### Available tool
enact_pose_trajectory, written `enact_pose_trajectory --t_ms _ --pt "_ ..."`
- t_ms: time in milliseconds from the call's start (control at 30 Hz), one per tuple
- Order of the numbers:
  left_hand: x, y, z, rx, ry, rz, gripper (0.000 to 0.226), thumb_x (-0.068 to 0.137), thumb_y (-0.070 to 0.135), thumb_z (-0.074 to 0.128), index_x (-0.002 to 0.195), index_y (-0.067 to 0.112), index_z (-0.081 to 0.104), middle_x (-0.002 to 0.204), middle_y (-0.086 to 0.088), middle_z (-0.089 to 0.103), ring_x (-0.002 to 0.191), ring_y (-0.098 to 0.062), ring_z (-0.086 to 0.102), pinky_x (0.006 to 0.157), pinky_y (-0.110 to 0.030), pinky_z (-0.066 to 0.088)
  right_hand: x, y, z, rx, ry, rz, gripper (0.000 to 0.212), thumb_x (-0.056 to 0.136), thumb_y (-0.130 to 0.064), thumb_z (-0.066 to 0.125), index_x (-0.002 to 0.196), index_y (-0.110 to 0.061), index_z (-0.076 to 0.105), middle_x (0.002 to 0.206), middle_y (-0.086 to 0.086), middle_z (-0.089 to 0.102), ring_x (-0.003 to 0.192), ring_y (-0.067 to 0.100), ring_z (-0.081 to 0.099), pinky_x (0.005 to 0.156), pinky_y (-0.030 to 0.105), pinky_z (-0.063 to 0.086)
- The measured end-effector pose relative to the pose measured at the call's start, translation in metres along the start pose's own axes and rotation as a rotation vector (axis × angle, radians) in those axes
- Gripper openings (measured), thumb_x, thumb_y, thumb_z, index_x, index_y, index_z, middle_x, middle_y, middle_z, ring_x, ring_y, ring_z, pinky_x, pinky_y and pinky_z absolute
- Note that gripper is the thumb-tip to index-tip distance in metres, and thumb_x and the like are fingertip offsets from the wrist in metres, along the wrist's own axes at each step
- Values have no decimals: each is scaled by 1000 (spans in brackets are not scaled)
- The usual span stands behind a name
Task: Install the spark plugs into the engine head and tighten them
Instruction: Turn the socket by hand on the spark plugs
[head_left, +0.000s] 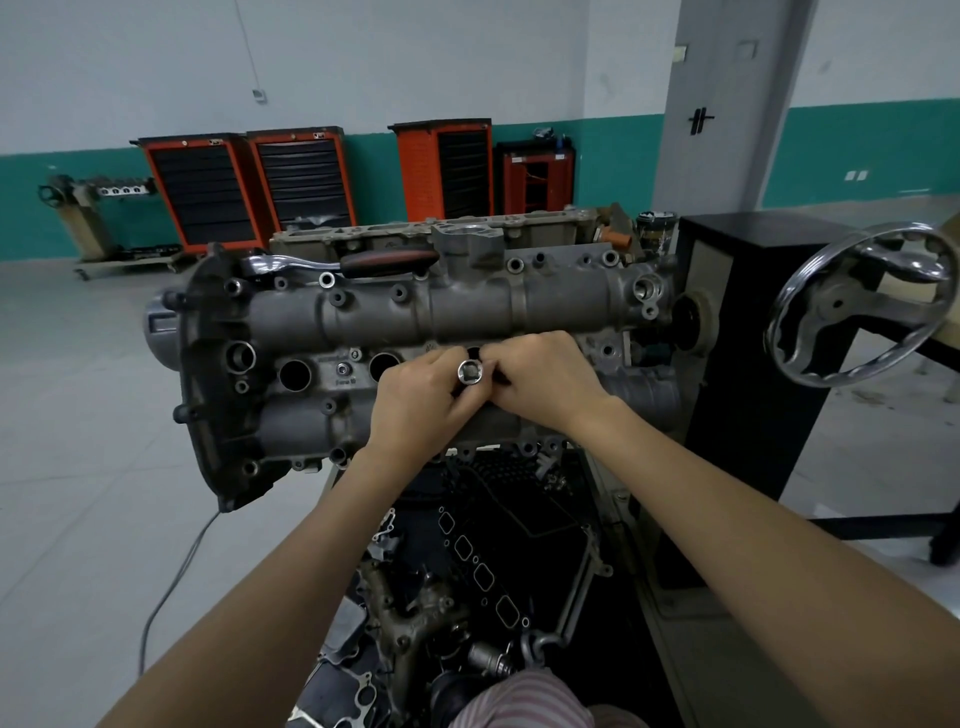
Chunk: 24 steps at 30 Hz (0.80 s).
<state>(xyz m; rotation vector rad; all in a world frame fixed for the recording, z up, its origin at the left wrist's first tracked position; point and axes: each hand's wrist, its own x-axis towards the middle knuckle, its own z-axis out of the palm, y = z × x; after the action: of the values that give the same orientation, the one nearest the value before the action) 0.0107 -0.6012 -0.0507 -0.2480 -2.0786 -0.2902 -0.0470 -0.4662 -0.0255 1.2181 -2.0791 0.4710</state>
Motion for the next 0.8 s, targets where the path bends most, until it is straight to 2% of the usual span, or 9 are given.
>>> enact_pose_trajectory --t_ms 100,167,300,533,667,800 --pt "0 1 -1 -7 -15 -5 36 85 32 44 59 6 44 50 -6 46 41 -24 43 42 -26 27 3 6 7 -71 -66 7 18 80 -26 56 84 -7 55 75 10 66 72 35 61 52 30 27" --pt "1 3 -2 -12 -18 -9 34 83 31 44 61 6 43 51 -5 45 40 -22 41 41 -25 26 3 8 9 -90 -74 -4 23 81 -30 54 90 -9 53 79 8 67 76 34 61 53 31 25" --pt "0 3 -1 1 -17 -15 34 83 32 45 61 6 43 51 -5 47 41 -22 44 42 -25 26 2 4 5 -54 -42 -45 14 81 -20 58 78 -6 58 70 13 66 66 36 61 50 31 28" --pt "1 0 2 -37 27 6 43 85 34 50 53 5 49 48 -7 49 41 -23 45 41 -27 32 2 2 1 16 -10 4 18 66 -7 70 55 -5 57 51 16 59 45 35 55 46 28 29" --pt "0 -1 1 -7 10 22 38 83 31 48 56 4 48 49 -7 50 40 -23 45 43 -23 27 3 4 6 -27 -16 10 13 73 -18 61 67 -7 56 58 12 62 53 34 59 48 26 26" --pt "0 2 -1 1 -20 4 30 78 30 45 61 5 46 51 -6 48 41 -24 44 43 -24 24 3 8 11 -78 -62 -1 20 78 -28 58 82 -9 54 70 10 66 67 35 61 52 30 25"
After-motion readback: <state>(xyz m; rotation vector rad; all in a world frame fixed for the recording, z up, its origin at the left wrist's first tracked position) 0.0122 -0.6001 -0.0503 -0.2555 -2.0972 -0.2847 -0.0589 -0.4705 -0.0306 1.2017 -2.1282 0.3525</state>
